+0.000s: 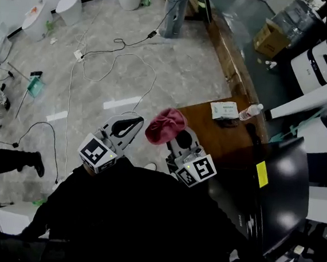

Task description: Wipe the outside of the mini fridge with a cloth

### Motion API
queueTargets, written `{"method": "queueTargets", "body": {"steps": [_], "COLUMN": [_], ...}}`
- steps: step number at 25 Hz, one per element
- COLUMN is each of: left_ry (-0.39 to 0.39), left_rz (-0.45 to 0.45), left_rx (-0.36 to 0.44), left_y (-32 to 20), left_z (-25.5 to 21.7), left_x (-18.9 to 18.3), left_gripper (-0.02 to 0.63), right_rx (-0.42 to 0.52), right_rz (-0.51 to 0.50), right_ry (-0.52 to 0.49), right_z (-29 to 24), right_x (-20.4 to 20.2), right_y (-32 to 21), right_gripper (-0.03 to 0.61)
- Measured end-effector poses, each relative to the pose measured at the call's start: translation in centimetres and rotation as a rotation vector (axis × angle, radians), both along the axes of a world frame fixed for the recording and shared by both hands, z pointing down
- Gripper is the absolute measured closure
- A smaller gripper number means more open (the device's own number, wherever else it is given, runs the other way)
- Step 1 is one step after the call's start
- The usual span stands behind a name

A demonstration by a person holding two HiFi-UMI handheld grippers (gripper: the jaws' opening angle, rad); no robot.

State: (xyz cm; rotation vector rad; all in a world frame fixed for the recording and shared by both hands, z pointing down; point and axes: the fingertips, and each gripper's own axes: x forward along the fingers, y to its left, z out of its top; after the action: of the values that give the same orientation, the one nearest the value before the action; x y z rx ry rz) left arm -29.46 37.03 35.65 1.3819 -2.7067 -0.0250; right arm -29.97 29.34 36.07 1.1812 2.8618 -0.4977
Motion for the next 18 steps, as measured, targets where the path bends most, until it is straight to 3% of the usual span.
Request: {"method": "queueTargets", "body": {"steps": [4, 11, 15, 18], "left_ry": [-0.019, -0.005, 0.029, 0.033], "left_rz": [0.143, 0.470, 0.732, 0.930], "left_rx": [0.002, 0.012, 0.007, 0.007], "left_y": [-6.1, -17.8, -27.1, -33.3], "left_z": [-0.2, 1.1, 2.0, 1.4], "left_x": [-4.3, -12.1, -15.9, -17.6], "left_gripper": [0.609, 0.609, 0.609, 0.609], "right_rx": [-0.052, -0.100, -0.148, -0.236], "right_rz": [0.168, 0.504, 0.788, 1.020], "right_ry": [0.006, 0.026, 0.040, 0.049], "right_z": [0.3, 1.5, 1.9, 2.0], "right_x": [-2.7, -8.1, -10.4, -11.0], "right_y": [-6.1, -17.6, -26.1, -32.0], "right_gripper": [0.520, 0.520, 0.520, 0.520]}}
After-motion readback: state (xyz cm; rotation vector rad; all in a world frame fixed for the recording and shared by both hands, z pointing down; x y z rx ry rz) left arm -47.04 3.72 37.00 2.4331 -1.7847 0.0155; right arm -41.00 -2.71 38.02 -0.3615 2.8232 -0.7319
